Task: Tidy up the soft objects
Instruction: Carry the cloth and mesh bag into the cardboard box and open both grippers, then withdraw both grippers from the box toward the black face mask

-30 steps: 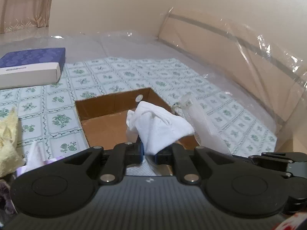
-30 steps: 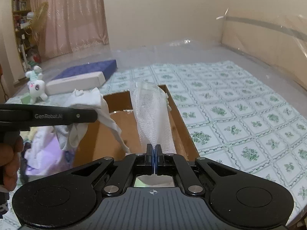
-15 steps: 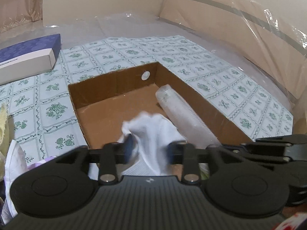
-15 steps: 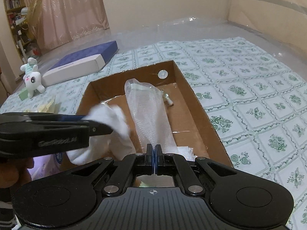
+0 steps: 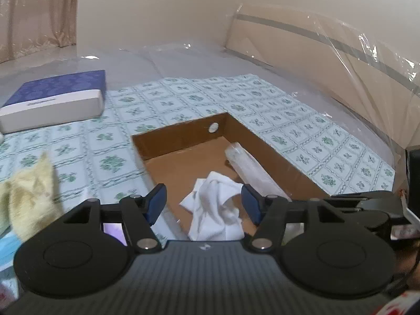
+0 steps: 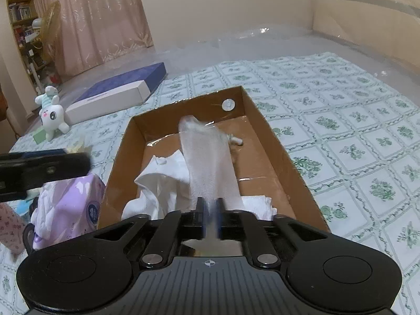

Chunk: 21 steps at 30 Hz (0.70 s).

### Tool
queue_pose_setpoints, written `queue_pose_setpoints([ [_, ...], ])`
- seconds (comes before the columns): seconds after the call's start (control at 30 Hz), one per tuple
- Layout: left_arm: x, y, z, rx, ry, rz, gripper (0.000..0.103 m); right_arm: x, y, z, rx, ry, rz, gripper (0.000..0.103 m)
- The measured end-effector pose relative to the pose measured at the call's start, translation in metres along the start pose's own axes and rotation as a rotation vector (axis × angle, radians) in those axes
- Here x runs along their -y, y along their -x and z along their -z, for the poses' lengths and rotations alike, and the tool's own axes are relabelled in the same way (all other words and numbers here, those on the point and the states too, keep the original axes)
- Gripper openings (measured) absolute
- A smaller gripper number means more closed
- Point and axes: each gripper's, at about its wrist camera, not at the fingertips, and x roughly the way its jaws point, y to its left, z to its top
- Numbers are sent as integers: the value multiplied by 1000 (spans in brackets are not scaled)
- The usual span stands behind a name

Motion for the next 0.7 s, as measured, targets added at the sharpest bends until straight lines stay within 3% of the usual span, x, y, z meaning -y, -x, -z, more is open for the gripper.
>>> queue_pose_setpoints([
  [0.03,-1,7,2,5,3,-5,61,0,3,1,7,-3,6,42],
  [0.07,-3,14,5,10,7,-8,61,-1,7,2,16,-7,13,60],
  [0.1,-4,22,8,15,10,-11,61,-2,13,3,31,-11,17,63],
  [0.33,-11,74,38,22,41,-38,65,-20,52,20,66,-16,20,63],
  [0.7,-36,151,102,11,102,-123,65,-79,104,70,86,-30,-47,63],
])
